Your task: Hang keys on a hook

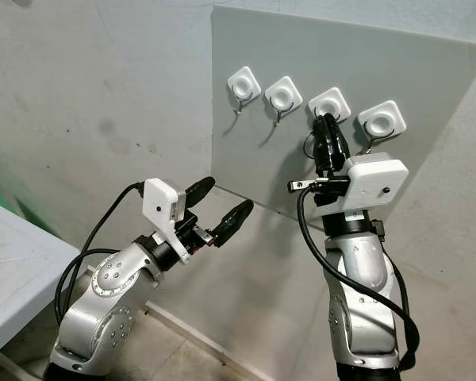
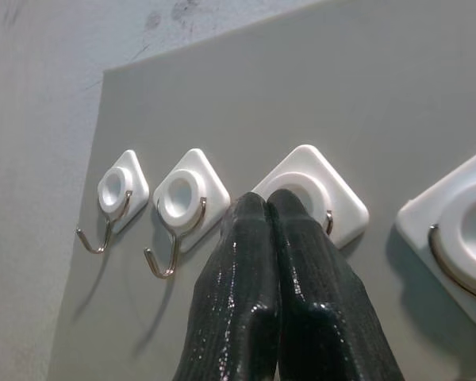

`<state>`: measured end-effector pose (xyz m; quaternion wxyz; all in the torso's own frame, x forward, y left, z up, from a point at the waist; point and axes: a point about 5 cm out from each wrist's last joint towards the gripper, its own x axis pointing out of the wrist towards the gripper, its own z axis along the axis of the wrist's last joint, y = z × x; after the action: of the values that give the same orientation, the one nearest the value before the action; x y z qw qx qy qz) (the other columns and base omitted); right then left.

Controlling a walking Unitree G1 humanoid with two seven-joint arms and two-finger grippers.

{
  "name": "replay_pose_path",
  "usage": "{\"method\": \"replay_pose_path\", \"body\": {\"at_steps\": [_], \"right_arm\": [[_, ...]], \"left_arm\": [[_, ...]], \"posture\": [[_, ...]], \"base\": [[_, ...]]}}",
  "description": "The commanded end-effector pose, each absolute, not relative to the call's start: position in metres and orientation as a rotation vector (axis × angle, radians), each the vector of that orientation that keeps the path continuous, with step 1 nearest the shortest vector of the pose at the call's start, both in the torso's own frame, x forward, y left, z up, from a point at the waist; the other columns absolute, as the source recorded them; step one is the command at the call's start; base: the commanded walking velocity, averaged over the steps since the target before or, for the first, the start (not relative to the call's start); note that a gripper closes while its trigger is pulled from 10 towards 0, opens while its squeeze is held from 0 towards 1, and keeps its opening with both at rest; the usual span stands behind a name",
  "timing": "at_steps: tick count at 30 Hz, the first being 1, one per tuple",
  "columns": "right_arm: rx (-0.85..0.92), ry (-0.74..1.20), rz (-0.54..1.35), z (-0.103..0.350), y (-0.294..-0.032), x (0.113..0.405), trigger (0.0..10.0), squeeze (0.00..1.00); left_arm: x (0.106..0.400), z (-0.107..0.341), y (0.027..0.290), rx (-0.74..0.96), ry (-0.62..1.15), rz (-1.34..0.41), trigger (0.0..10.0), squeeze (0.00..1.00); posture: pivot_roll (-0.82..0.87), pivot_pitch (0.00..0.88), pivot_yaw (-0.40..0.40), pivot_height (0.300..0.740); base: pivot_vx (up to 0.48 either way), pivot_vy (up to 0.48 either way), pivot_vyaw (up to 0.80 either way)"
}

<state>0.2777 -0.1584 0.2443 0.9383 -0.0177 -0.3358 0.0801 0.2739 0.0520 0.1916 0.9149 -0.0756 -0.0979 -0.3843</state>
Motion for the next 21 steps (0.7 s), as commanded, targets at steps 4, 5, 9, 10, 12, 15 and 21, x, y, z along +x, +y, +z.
{"method": "replay_pose_path", "body": {"at_steps": [4, 5, 9, 10, 12, 15, 21], "right_arm": [[-0.063, -0.668, 0.195, 0.2439, -0.1574, 0.2829, 10.0, 0.00], [-0.063, -0.668, 0.195, 0.2439, -0.1574, 0.2829, 10.0, 0.00], [-0.075, -0.677, 0.205, 0.2457, -0.1584, 0.2843, 10.0, 0.00], [-0.075, -0.684, 0.209, 0.2471, -0.1582, 0.2840, 10.0, 0.00], [-0.075, -0.692, 0.215, 0.2487, -0.1574, 0.2839, 10.0, 0.00], [-0.066, -0.707, 0.237, 0.2517, -0.1540, 0.2830, 10.0, 0.00], [-0.070, -0.705, 0.280, 0.2505, -0.1485, 0.2814, 10.0, 0.00]], "left_arm": [[0.2725, 0.1972, 0.0524, -0.168, -0.217, -0.789, 10.0, 0.00], [0.2725, 0.1972, 0.0524, -0.168, -0.217, -0.789, 10.0, 0.00], [0.2730, 0.1973, 0.0529, -0.173, -0.216, -0.783, 10.0, 0.00], [0.2731, 0.1972, 0.0530, -0.175, -0.215, -0.780, 10.0, 0.00], [0.2733, 0.1974, 0.0529, -0.178, -0.215, -0.779, 10.0, 0.00], [0.2729, 0.1977, 0.0522, -0.182, -0.214, -0.779, 10.0, 0.00], [0.2726, 0.1975, 0.0519, -0.183, -0.214, -0.778, 10.0, 0.00]], "posture": [[0.01, 0.000, -0.043, 0.740], [0.01, 0.000, -0.043, 0.740], [0.01, 0.000, -0.044, 0.740], [0.01, 0.000, -0.046, 0.740], [0.01, 0.000, -0.046, 0.740], [0.01, 0.000, -0.048, 0.740], [0.01, 0.000, -0.050, 0.740]], "base": [[0.000, 0.000, 0.00], [0.000, 0.000, 0.00], [0.000, 0.000, 0.00], [0.000, 0.000, 0.00], [0.000, 0.000, 0.00], [0.000, 0.000, 0.00], [0.000, 0.000, 0.00]]}}
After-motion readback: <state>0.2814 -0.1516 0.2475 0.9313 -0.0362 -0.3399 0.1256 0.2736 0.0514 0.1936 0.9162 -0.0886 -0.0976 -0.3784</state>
